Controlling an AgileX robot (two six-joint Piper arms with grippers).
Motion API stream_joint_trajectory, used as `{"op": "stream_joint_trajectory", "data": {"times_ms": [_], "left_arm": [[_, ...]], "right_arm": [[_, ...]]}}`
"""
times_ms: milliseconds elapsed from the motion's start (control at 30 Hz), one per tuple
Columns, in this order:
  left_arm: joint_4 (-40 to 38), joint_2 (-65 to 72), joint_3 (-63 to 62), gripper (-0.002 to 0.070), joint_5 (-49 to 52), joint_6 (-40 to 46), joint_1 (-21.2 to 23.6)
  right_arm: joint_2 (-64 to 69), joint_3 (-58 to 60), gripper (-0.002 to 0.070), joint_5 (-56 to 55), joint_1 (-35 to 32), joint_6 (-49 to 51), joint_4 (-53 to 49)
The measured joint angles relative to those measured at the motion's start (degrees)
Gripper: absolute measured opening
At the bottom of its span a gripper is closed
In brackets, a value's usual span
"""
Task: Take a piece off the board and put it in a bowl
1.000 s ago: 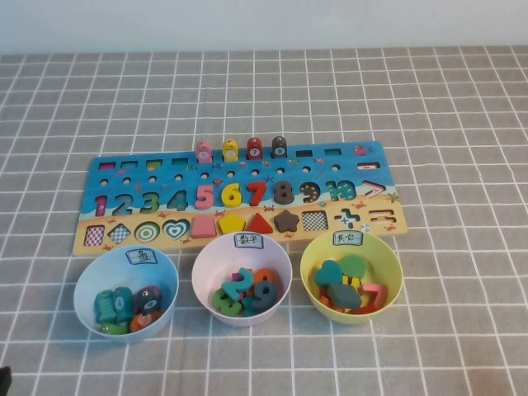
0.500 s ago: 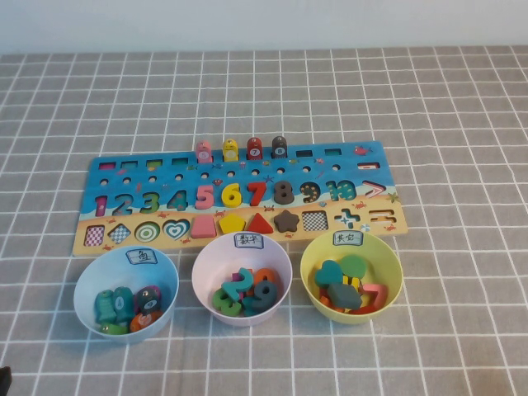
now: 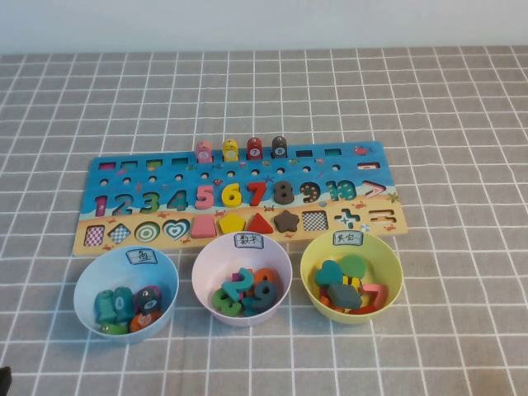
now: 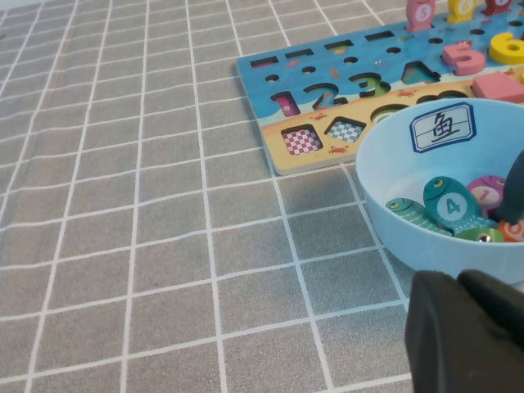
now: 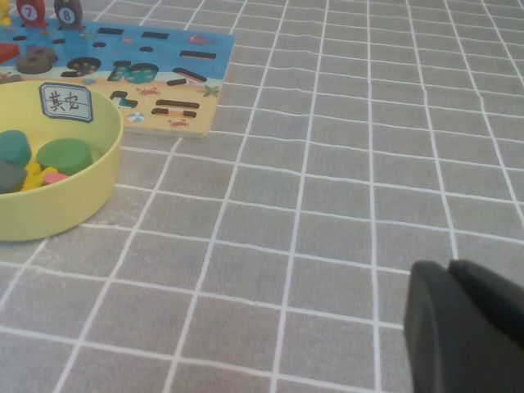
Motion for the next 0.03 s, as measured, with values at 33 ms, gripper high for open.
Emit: {"op": "stream_joint_trajectory", "data": {"times_ms": [33], "left_arm": [[0.00, 0.00, 0.00, -0.0005, 0.00, 0.00, 0.00]], "right_arm": [[0.00, 0.00, -0.0017, 0.00, 0.00, 0.00, 0.00]]}}
